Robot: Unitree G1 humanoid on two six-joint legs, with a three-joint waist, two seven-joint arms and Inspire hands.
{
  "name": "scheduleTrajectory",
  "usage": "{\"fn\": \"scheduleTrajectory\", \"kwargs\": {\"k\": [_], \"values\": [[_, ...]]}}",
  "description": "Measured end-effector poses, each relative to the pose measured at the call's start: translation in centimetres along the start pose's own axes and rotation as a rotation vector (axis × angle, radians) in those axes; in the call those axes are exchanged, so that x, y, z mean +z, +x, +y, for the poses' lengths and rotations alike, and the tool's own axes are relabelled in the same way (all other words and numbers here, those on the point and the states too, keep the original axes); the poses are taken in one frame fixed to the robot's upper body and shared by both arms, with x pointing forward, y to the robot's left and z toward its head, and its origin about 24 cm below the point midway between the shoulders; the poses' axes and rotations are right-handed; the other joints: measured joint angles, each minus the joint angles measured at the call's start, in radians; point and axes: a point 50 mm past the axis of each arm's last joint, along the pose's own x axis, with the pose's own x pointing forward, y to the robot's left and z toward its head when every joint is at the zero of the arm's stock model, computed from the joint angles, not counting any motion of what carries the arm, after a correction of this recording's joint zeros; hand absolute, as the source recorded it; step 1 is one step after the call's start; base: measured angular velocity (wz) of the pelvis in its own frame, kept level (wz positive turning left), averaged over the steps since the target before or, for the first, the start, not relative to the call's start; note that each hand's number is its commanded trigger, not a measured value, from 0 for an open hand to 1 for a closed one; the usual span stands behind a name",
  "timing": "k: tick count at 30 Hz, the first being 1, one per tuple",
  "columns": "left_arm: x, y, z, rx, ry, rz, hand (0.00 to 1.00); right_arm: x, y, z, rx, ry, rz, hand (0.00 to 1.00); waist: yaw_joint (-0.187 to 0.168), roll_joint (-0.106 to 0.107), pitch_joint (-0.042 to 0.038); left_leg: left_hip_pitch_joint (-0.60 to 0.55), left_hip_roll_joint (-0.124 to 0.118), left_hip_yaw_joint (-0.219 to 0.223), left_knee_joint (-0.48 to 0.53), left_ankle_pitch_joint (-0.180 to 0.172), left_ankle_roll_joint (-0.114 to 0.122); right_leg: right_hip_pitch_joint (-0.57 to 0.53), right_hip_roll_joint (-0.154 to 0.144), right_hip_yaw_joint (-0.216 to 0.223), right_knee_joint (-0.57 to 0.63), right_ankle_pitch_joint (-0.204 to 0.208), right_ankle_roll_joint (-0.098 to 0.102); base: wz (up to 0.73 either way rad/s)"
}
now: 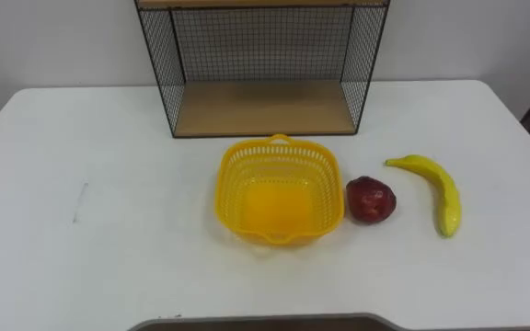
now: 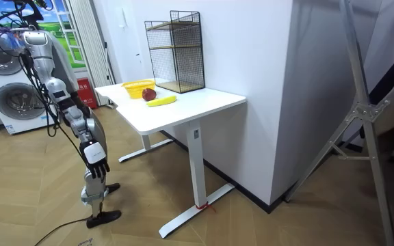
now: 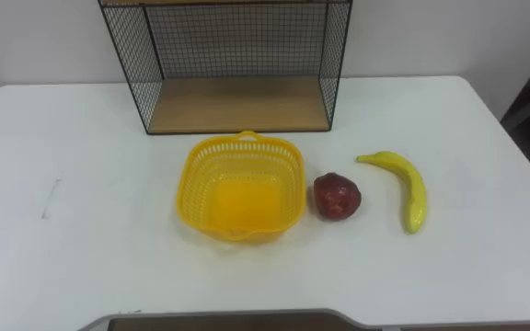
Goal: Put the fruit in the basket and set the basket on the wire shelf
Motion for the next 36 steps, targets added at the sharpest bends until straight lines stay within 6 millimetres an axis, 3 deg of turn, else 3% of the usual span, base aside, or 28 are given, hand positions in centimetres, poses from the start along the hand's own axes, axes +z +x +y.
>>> {"fn": "scheduleTrajectory", "kwargs": {"k": [26,32,36], "values": [[0.57,0.05,0.13,-0.009,0.001,-0.017,0.0,0.53,-0.01,0.0,-0.027,0.052,-0.016,0.0,-0.004,-0.002,0.0004,-0.003,-0.002,-0.003,0.01,0.0,0.001,0.0,-0.001,0.004,0.003,-0.002,0.002,0.0],[0.67,0.04,0.26,0.0,-0.006,-0.024,0.0,0.52,-0.01,-0.3,-0.064,0.246,-0.018,0.0,-0.002,-0.004,0.0007,-0.001,-0.002,-0.003,0.004,-0.001,0.001,-0.001,-0.001,0.006,0.003,-0.003,0.003,0.0],[0.09,0.02,0.36,0.007,-0.034,-0.012,0.0,0.23,-0.02,-0.77,-0.102,0.597,-0.01,0.0,-0.012,-0.008,0.0003,0.002,-0.004,-0.003,0.003,-0.001,0.001,0.002,-0.002,0.006,0.001,-0.003,0.003,0.0]]}}
